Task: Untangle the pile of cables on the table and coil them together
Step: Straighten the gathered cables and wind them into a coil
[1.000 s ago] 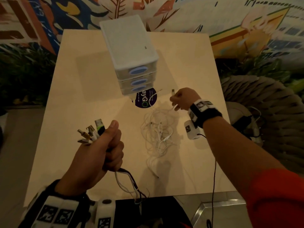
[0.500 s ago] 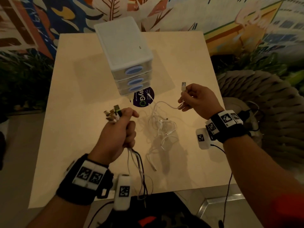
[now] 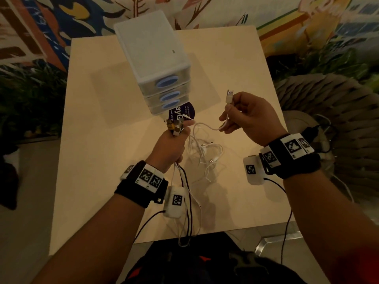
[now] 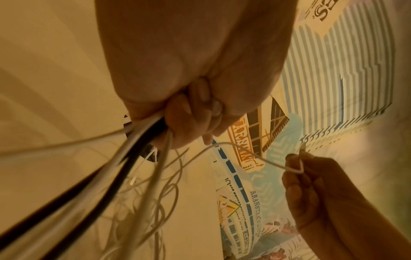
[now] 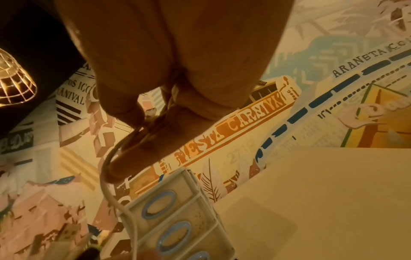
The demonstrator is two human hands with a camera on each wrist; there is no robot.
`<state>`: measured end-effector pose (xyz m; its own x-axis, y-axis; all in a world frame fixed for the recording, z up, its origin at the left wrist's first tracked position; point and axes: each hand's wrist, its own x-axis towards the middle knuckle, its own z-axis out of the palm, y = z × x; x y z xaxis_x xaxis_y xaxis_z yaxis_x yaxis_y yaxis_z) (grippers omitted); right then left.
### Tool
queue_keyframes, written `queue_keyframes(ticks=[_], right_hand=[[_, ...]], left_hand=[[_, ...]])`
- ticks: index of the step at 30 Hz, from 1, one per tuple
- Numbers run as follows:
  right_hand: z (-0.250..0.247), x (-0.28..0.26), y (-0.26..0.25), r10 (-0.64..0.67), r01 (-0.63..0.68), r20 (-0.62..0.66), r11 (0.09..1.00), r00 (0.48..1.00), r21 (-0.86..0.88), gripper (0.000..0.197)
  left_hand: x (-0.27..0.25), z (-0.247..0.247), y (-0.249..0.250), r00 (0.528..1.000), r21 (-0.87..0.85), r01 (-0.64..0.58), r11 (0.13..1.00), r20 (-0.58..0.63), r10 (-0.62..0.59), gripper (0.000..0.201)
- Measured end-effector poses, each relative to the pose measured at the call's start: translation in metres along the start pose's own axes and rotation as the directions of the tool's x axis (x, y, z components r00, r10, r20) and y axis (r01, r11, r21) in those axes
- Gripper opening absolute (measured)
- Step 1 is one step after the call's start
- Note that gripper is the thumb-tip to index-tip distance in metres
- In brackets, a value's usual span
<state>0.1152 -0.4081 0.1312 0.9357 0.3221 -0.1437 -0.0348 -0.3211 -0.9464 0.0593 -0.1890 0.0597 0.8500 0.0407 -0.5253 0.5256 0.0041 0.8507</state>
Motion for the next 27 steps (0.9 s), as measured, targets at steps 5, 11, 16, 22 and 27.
queue_keyframes(ticks=[5,11,16,22,27], right_hand=[[0.002,0.009,-0.008,-0.029,0.029,-0.002,1.0,1.0,0.007,0.01],[-0.005,0.015,-0.001,-0.007,0.008,-0.048,1.0,0.999,0.008,0.006],[0.003,0.021,-0.006,-0.002,0.002,0.001,1.0,1.0,-0.011,0.008],[0.027,0.031,-0.014,-0.028,0.03,0.103,0.999,0.994,-0.018,0.013],[0.041,0.035,-0.013,-0.086,0.087,0.151,0.996,0.985,0.001,0.011]], left_hand=[[0.009,0.003,-0.006,0.976,0.105,0.034,0.994,-0.219,-0.01,0.019],[0.009,0.003,-0.019,0.98,0.158,0.031,0.987,-0.201,0.002,0.012],[0.009,0.011,-0.013,0.975,0.23,-0.145,0.962,-0.135,0.179,0.022],[0.012,0.007,-0.016,0.958,0.343,-0.172,0.924,-0.158,0.237,0.015],[0.012,-0.005,-0.018,0.974,0.113,-0.091,0.989,-0.195,0.112,0.033]])
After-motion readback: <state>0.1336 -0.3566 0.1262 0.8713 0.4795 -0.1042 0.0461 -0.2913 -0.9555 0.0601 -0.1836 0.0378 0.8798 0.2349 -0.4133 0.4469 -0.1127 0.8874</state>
